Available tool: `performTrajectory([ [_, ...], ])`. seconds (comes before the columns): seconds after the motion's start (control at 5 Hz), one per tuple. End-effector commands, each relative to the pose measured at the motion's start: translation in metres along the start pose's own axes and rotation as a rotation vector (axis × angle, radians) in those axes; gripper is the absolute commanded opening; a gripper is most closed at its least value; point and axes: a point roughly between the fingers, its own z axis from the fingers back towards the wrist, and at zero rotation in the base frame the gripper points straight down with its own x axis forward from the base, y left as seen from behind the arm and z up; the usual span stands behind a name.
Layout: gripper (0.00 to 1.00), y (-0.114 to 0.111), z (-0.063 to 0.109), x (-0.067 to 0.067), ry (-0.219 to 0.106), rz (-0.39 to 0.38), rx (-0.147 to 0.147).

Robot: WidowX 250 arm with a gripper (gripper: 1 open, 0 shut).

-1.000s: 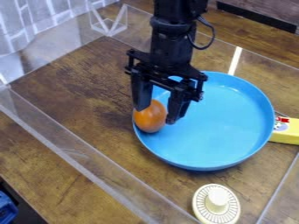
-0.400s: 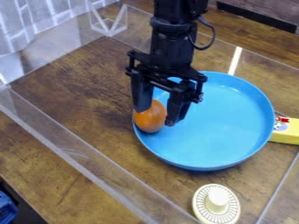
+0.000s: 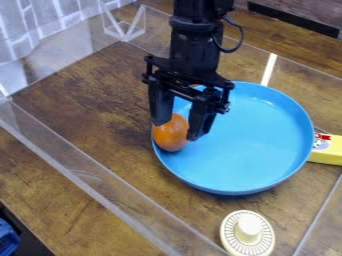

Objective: Remove the orange ball from inside the blue tray and put it on the table

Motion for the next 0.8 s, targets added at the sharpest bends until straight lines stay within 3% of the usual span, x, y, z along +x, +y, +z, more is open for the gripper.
performTrajectory([
  [0.0, 1.00, 0.0033, 0.0186, 0.0069, -0.064, 0.004, -0.009],
  [0.2, 0.00, 0.0058, 0.0221, 0.0077, -0.067, -0.003, 0.000],
  [0.4, 1.00, 0.0074, 0.0193, 0.0088, -0.064, -0.003, 0.002],
  [0.6, 1.00, 0.0087, 0.0162, 0.0100, -0.062, -0.005, 0.003],
])
